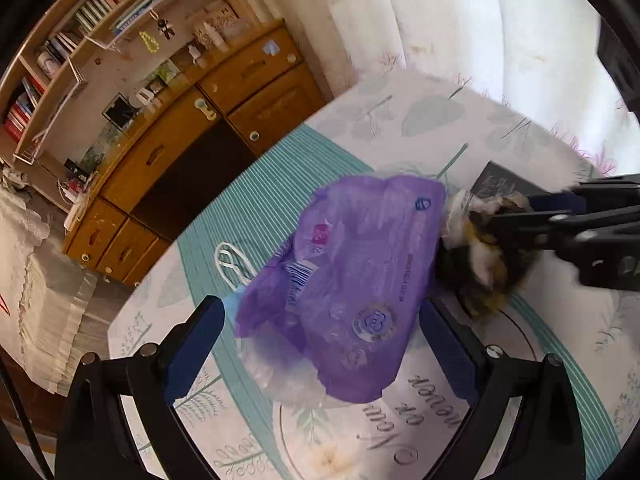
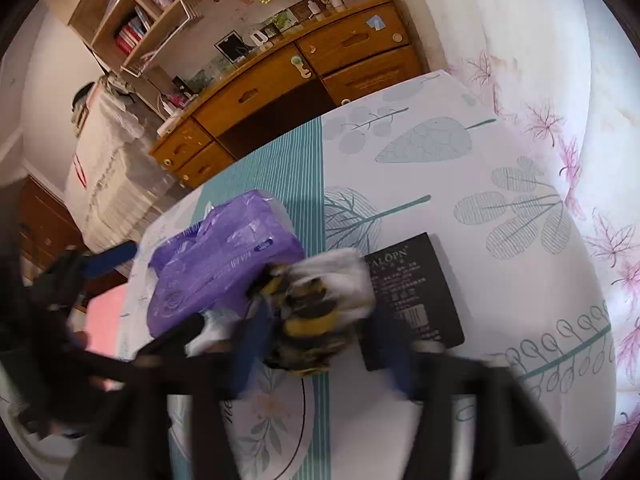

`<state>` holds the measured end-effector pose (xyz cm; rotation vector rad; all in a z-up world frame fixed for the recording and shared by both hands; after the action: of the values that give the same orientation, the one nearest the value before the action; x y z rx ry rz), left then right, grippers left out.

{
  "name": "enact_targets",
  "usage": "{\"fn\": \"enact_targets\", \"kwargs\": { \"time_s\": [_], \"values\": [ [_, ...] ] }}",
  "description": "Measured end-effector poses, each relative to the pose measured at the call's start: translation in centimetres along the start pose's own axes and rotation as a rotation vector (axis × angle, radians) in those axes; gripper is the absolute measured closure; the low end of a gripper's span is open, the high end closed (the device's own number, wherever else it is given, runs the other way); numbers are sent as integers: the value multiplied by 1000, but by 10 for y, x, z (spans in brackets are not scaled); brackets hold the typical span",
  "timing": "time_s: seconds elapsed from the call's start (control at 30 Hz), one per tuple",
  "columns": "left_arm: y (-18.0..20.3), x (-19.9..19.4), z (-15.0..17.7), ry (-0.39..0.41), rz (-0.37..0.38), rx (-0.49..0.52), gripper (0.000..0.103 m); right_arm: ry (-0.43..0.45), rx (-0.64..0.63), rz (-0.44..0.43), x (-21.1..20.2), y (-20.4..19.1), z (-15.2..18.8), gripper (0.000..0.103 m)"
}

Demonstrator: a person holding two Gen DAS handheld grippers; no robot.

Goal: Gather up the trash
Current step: 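Grasp the purple plastic bag with the left gripper while the right gripper grasps the black-and-yellow wrapper, then carry the purple bag and black-and-yellow wrapper over the bin and release both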

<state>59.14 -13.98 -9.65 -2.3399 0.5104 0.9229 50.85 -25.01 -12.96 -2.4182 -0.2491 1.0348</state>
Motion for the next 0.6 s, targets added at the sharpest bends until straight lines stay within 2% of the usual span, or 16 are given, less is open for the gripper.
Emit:
{"fn": "enact_targets", "kwargs": {
  "time_s": [0.07, 0.13, 0.17, 0.23, 0.27, 0.43, 0.6],
  "values": [
    [-2, 11, 1, -13, -9, -30, 10, -2, 21, -10, 0, 5, 2, 72],
    [-5, 14, 4, -18, -17, -66, 35, -2, 20, -14, -1, 8, 4, 74],
    [-5, 15, 6, -30, -1, -88, 60, 1, 21, -17, -2, 8, 4, 75],
    [-11, 15, 11, -48, -2, -137, 82, 7, 12, -17, -3, 7, 5, 76],
    [-13, 12, 13, -45, 3, -150, 87, 11, 8, -19, -4, 5, 5, 79],
    [-19, -23, 16, 10, -31, -155, 92, 23, -32, -16, -20, -10, 10, 82],
    [-26, -72, 29, 27, -47, -172, 92, 59, -92, -6, -61, -34, 19, 82]
  ]
}}
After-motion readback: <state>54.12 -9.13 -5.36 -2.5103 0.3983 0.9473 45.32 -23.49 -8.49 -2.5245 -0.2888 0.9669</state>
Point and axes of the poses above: each gripper's, at about its wrist camera, not at the fingertips, and x roughly the way its jaws point, y to its right, z to its underside, the point moved 9 cm from there along x, roughly the way its jaws point, and after that the axes turned 11 degrees about y, right-handed, at the moved point
